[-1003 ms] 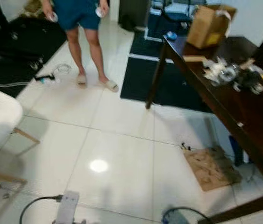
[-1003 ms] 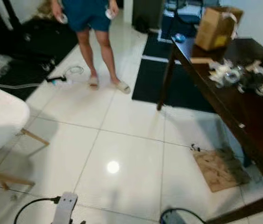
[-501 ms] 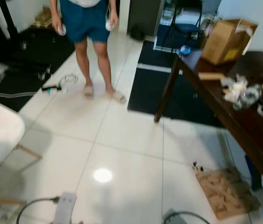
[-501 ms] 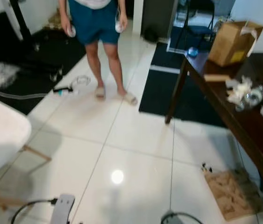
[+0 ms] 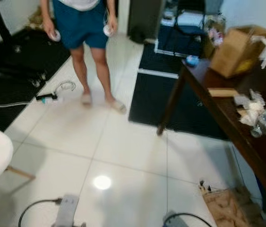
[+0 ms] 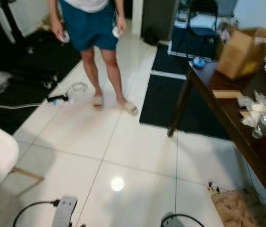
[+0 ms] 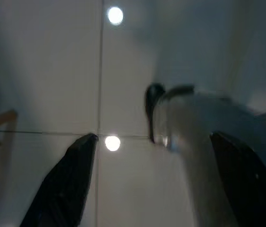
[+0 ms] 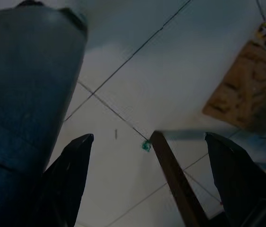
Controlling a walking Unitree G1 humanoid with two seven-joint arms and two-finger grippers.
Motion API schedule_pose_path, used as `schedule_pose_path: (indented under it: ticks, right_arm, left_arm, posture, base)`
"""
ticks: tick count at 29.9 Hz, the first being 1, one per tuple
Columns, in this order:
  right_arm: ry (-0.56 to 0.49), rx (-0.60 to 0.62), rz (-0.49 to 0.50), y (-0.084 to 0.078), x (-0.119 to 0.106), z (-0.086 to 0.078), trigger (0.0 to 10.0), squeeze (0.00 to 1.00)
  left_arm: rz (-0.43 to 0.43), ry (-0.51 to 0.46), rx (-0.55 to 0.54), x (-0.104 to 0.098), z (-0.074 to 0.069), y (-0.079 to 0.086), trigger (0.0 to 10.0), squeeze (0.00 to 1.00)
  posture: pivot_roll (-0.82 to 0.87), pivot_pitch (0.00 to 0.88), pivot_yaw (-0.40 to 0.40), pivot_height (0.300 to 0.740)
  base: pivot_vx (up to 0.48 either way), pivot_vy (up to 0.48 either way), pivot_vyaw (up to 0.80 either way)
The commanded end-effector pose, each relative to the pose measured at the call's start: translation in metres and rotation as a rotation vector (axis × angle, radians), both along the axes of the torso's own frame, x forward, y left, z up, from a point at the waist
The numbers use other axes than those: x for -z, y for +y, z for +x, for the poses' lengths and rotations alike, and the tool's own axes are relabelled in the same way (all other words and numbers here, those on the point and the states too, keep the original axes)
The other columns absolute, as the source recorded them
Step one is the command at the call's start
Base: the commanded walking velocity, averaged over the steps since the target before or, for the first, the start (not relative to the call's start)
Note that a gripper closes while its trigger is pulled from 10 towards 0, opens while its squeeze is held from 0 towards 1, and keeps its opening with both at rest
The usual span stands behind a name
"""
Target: Picking trash to rubbish bin
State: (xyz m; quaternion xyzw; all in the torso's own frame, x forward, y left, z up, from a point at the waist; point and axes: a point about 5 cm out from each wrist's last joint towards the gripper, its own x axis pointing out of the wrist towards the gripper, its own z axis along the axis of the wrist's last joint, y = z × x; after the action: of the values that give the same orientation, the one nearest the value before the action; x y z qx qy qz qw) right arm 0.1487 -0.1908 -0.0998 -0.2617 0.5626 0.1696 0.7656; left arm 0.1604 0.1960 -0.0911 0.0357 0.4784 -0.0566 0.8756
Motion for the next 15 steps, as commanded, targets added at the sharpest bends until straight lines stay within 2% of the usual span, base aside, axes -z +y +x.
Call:
schedule_pose_path:
  ticks: [1, 3, 9, 15]
  right_arm:
    - [0.029, 0.008, 0.026, 0.0057, 0.0035, -0.0079, 10.0, 0.0]
    - [0.03, 0.001, 0.022, 0.0057, 0.0035, -0.0078, 10.0, 0.0]
    - [0.03, -0.004, 0.021, 0.0055, 0.0032, -0.0073, 10.0, 0.0]
    - [0.028, 0.002, 0.026, 0.0052, 0.0031, -0.0069, 10.0, 0.0]
  left_arm:
    - [-0.006, 0.059, 0.008, 0.006, -0.013, -0.0022, 10.0, 0.0]
    - [-0.005, 0.059, 0.01, 0.0061, -0.0131, -0.0023, 10.0, 0.0]
    - [-0.005, 0.06, 0.013, 0.0064, -0.0136, -0.0032, 10.0, 0.0]
    - [-0.008, 0.059, 0.009, 0.0065, -0.0137, -0.0038, 10.0, 0.0]
  posture:
    - [0.21, 0.09, -0.062, 0.74]
    - [0.21, 0.088, -0.062, 0.74]
    - [0.21, 0.094, -0.062, 0.74]
    - [0.21, 0.099, -0.064, 0.74]
  base:
    - [0.42, 0.0, 0.0]
    - [0.416, 0.0, 0.0]
    - [0.42, 0.0, -0.77]
    - [0.417, 0.0, 0.0]
